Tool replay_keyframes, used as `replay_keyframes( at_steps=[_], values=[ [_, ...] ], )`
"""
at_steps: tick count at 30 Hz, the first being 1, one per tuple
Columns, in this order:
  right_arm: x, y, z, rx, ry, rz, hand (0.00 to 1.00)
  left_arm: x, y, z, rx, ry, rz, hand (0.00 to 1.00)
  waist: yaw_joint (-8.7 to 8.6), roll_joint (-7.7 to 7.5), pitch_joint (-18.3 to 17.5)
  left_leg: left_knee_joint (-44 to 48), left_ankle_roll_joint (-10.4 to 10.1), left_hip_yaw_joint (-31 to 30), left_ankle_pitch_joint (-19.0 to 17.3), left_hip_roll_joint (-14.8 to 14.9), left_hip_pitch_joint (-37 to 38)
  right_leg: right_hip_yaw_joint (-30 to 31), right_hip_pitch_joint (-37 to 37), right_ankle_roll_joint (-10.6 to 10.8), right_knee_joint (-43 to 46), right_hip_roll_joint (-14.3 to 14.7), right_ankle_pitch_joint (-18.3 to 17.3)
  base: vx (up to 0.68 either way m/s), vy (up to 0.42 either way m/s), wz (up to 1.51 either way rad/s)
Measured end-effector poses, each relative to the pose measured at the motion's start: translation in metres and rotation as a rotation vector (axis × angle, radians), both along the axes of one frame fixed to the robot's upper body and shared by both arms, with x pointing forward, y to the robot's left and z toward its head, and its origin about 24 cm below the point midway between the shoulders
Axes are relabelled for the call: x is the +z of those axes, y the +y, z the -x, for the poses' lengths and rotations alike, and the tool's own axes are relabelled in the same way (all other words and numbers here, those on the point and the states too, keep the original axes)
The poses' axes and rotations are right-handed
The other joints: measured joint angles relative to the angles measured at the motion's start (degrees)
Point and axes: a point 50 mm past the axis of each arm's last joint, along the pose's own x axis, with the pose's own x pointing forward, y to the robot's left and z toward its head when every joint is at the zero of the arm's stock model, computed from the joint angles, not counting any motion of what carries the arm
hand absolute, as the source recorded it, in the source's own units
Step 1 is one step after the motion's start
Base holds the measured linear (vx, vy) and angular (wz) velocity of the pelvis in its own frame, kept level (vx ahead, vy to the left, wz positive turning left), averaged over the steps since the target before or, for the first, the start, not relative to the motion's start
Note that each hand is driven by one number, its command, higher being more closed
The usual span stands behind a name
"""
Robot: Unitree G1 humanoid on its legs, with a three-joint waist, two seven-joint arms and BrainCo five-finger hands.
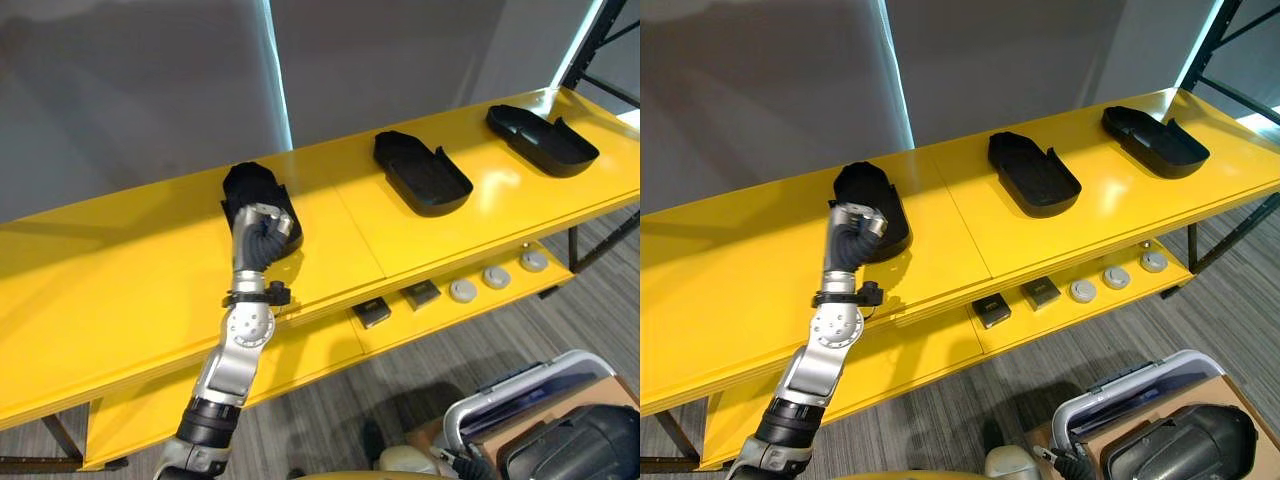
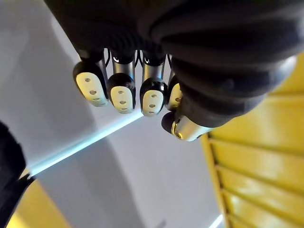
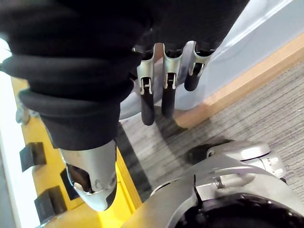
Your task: Walk over and take plastic housings, then place them on the shelf
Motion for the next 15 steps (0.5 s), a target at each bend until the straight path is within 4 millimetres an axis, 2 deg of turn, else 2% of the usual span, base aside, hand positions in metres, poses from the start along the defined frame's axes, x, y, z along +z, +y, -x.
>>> replay_keyframes(
  at_steps=[1, 3, 4, 5, 6, 7, 8, 9, 10, 11, 12, 13, 15],
  values=[
    [0.0, -0.001, 0.0, 0.0, 0.002, 0.001, 0.0, -0.002, 0.01, 0.004, 0.043, -0.005, 0.029, 1.0, 0.52, 0.06, 0.0, -0.01, -0.03, -0.22, 0.09, 0.02, 0.0, -0.12, 0.07, -0.04, 0.0, 0.03, -0.02, -0.02, -0.022, 0.19],
    [-0.001, -0.002, 0.004, -0.007, 0.024, 0.002, 0.0, -0.018, 0.055, 0.026, 0.236, 0.025, 0.139, 1.0, 1.19, 0.11, 0.03, -0.08, 0.0, -1.83, 0.77, 0.07, 0.08, -1.56, 0.93, -0.27, 0.01, 0.03, -0.26, -0.01, -0.019, 0.32],
    [-0.001, -0.002, 0.004, -0.01, 0.027, 0.001, 0.0, -0.025, 0.065, 0.032, 0.281, 0.044, 0.169, 1.0, 1.49, 0.1, 0.03, -0.09, -0.04, -2.11, 0.82, 0.08, 0.23, -1.77, 1.22, -0.3, 0.01, 0.03, -0.28, 0.0, -0.01, 0.27],
    [-0.002, -0.003, 0.007, -0.02, 0.037, 0.002, 0.0, -0.041, 0.084, 0.045, 0.358, 0.1, 0.219, 1.0, 2.61, 0.1, 0.02, -0.19, -0.08, -2.21, 0.87, 0.12, 0.67, -2.5, 1.68, -0.32, 0.01, 0.03, -0.29, 0.0, -0.001, 0.13],
    [-0.002, -0.004, 0.009, -0.026, 0.042, 0.004, 0.0, -0.051, 0.092, 0.052, 0.398, 0.135, 0.24, 1.0, 3.06, 0.07, -0.09, -0.21, -0.08, -2.33, 0.87, 0.12, 0.73, -2.79, 1.85, -0.33, 0.01, 0.01, -0.3, -0.01, 0.005, 0.12],
    [-0.002, -0.006, 0.013, -0.037, 0.051, 0.006, 0.0, -0.07, 0.104, 0.066, 0.459, 0.21, 0.285, 1.0, 3.99, -0.07, -0.48, -0.39, 0.03, -2.61, 0.95, 0.05, 0.7, -3.04, 1.88, -0.32, 0.01, -0.05, -0.34, -0.01, 0.009, 0.17],
    [-0.002, -0.006, 0.015, -0.043, 0.061, 0.005, 0.0, -0.091, 0.112, 0.081, 0.503, 0.309, 0.314, 1.0, 4.24, -0.37, -0.98, -0.69, 0.1, -2.94, 1.11, -0.02, 0.63, -3.23, 1.88, -0.27, 0.01, -0.15, -0.43, -0.01, 0.011, 0.18],
    [-0.003, -0.006, 0.015, -0.044, 0.067, 0.004, 0.0, -0.102, 0.116, 0.089, 0.523, 0.366, 0.329, 1.0, 4.54, -0.54, -1.31, -0.86, 0.11, -3.18, 1.22, -0.05, 0.58, -3.35, 1.89, -0.32, 0.01, -0.2, -0.52, 0.0, 0.008, 0.21],
    [-0.003, -0.005, 0.017, -0.048, 0.079, 0.004, 0.0, -0.125, 0.12, 0.103, 0.552, 0.487, 0.35, 0.0, 5.25, -0.99, -1.88, -0.97, 0.12, -3.55, 1.29, -0.09, 0.5, -3.77, 1.93, -0.1, 0.01, -0.26, -0.78, 0.0, 0.004, 0.17],
    [-0.004, -0.004, 0.02, -0.052, 0.092, 0.005, 0.0, -0.149, 0.121, 0.115, 0.557, 0.621, 0.384, 0.0, 5.6, -1.54, -2.33, -0.95, 0.12, -3.58, 1.28, -0.1, 0.48, -4.26, 2.07, -0.25, 0.01, -0.32, -0.96, -0.01, 0.003, 0.18],
    [-0.004, -0.003, 0.021, -0.054, 0.098, 0.005, 0.0, -0.161, 0.12, 0.121, 0.558, 0.689, 0.405, 0.0, 5.73, -1.73, -2.48, -0.94, 0.12, -3.7, 1.28, -0.1, 0.47, -4.47, 2.23, -0.06, 0.01, -0.36, -1.15, -0.01, 0.001, 0.17],
    [-0.005, -0.002, 0.022, -0.056, 0.104, 0.002, 0.0, -0.187, 0.116, 0.134, 0.553, 0.826, 0.459, 0.0, 5.79, -1.93, -2.64, -0.92, 0.09, -3.93, 1.27, -0.09, 0.56, -4.68, 2.51, 0.18, 0.01, -0.41, -1.38, -0.01, 0.002, 0.13],
    [-0.004, -0.001, 0.021, -0.047, 0.106, 0.0, 0.0, -0.221, 0.105, 0.155, 0.538, 1.009, 0.538, 0.0, 5.82, -2.07, -2.88, -0.93, -0.05, -3.82, 1.17, -0.08, 0.84, -4.66, 2.74, 0.16, 0.02, -0.41, -1.44, -0.02, 0.004, 0.01]
  ],
)
